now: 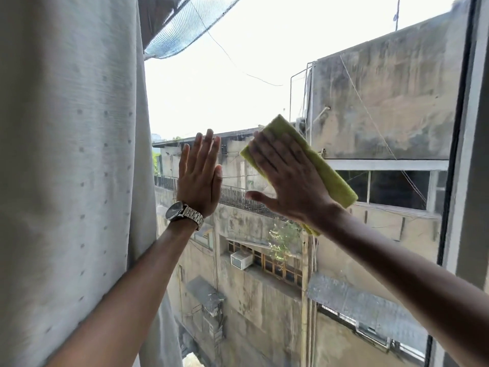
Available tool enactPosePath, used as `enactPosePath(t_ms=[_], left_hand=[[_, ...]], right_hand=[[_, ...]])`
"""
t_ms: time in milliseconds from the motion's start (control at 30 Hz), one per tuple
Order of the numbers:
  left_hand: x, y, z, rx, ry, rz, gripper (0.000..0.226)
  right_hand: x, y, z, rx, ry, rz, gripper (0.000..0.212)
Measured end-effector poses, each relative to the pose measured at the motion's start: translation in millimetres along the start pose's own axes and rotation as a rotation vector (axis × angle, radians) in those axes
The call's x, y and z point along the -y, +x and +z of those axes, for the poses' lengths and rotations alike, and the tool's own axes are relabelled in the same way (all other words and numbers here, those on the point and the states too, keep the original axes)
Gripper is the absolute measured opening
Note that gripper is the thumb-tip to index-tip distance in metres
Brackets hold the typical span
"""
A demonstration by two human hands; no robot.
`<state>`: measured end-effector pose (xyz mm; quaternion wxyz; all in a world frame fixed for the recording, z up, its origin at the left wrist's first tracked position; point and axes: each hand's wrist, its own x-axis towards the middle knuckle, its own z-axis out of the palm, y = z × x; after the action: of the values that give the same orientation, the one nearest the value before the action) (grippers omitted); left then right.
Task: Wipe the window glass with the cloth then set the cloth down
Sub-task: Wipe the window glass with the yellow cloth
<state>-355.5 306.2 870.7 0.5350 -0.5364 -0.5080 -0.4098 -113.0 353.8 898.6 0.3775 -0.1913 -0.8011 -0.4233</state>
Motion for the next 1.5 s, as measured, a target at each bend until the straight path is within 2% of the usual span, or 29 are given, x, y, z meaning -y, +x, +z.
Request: enactPosePath(t_ms=[200,300,367,433,600,700,800,967,1067,1133,1233,1367,1500], left_hand=[[1.5,0.2,-1.2,-0.002,-0.006,-0.002,0.059],[-1.5,2.0,-4.4,0.012,-0.009,-0.009,0.059],[-2.7,2.6,-5.1,0.009,-0.006,-0.019,0.059],[-2.4,2.3,-4.2,0.008,-0.017,-0.017,0.059],[-2.1,2.7,-3.6,-0.013,-0.031,-0.006,0.06],[-1.5,1.4,-3.0,-0.024,-0.041,-0.001,0.059],[1.0,0.6,-1.9,-0.022,-0.036,-0.001,0.059],[-0.2,2.0,-4.1,-0.005,-0.027,-0.005,0.059],[-2.1,2.3,-5.5,-0.003,-0.025,-0.002,0.059],[-3.6,2.6,-6.2,-0.01,-0.039,-0.003,0.059],[-4.0,1.2,-5.5,-0.021,-0.063,-0.003,0.058],[-4.3,1.1,-5.3,-0.029,-0.062,0.01,0.058],[-5.0,1.3,-6.2,-0.031,-0.052,0.011,0.059]], right_hand=[[46.2,-78.3,34.1,0.191,-0.034,-0.442,0.102],[37.7,-98.4,30.7,0.263,-0.052,-0.62,0.101],[19.2,-87.4,23.7,0.255,-0.093,-0.668,0.097],[-4.7,-61.2,12.3,0.197,-0.133,-0.568,0.095],[-42.2,36.0,-29.1,-0.03,-0.026,0.023,0.093],[-29.2,55.3,-27.5,-0.112,0.034,0.157,0.097],[-1.1,30.8,-5.9,-0.076,0.022,0.071,0.1],[48.1,-90.2,43.3,0.112,0.001,-0.375,0.101],[41.8,-137.8,45.7,0.232,0.018,-0.518,0.1],[18.4,-132.4,37.3,0.233,-0.007,-0.57,0.098],[-35.3,-90.5,13.9,0.14,-0.071,-0.454,0.095],[-97.3,-19.9,-31.8,-0.022,-0.043,-0.051,0.094],[-77.6,-2.0,-31.0,-0.097,0.005,0.159,0.1]])
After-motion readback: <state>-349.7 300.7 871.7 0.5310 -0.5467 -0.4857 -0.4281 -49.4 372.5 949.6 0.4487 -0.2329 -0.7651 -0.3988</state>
